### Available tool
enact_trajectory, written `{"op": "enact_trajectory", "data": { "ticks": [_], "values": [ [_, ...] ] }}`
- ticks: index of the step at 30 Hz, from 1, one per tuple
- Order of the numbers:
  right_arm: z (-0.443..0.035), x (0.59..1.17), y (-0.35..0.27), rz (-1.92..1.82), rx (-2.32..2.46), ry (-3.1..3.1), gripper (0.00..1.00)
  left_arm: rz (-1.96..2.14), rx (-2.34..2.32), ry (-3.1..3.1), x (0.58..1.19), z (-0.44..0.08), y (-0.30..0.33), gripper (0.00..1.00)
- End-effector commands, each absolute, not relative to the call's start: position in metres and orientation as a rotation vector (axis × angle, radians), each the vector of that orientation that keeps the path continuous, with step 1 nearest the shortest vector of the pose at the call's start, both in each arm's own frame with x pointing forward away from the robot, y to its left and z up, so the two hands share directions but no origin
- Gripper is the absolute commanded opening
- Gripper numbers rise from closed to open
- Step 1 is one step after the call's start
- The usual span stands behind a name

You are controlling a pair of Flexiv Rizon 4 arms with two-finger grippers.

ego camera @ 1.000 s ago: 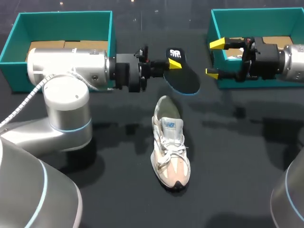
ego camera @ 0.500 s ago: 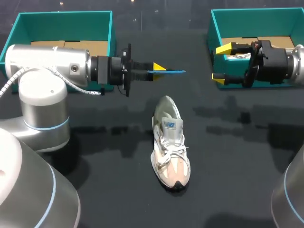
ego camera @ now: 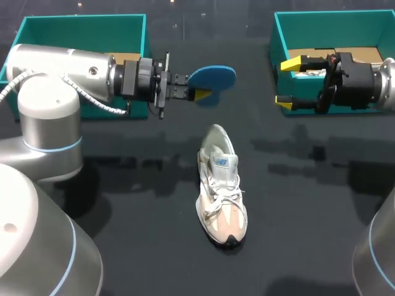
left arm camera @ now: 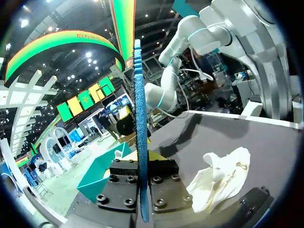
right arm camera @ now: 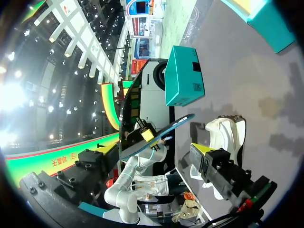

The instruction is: Take the shoe out of the shoebox, open the shoe tongue, remove and reinsert the insole, then place the shoe into the shoebox

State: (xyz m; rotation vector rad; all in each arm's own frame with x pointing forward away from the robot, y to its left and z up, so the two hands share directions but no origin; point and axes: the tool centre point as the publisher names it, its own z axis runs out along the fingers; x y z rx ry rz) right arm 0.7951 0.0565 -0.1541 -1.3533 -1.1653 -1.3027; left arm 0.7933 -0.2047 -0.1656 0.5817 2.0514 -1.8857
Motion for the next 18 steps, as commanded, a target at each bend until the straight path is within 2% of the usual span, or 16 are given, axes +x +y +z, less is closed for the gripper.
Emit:
{"op": "enact_trajectory", "data": {
  "ticks": [1, 15, 18],
  "values": [
    [-0.154, 0.794, 0.057, -1.302, -1.356, -1.166, 1.00, -2.065, 0.379, 2.135, 0.796, -0.152, -0.212, 0.00],
    [-0.154, 0.794, 0.057, -1.302, -1.356, -1.166, 1.00, -2.385, -0.395, 2.328, 0.799, -0.119, -0.220, 0.00],
    [-0.154, 0.794, 0.057, -1.302, -1.356, -1.166, 1.00, -2.379, -0.405, 2.325, 0.797, -0.116, -0.221, 0.00]
  ]
}}
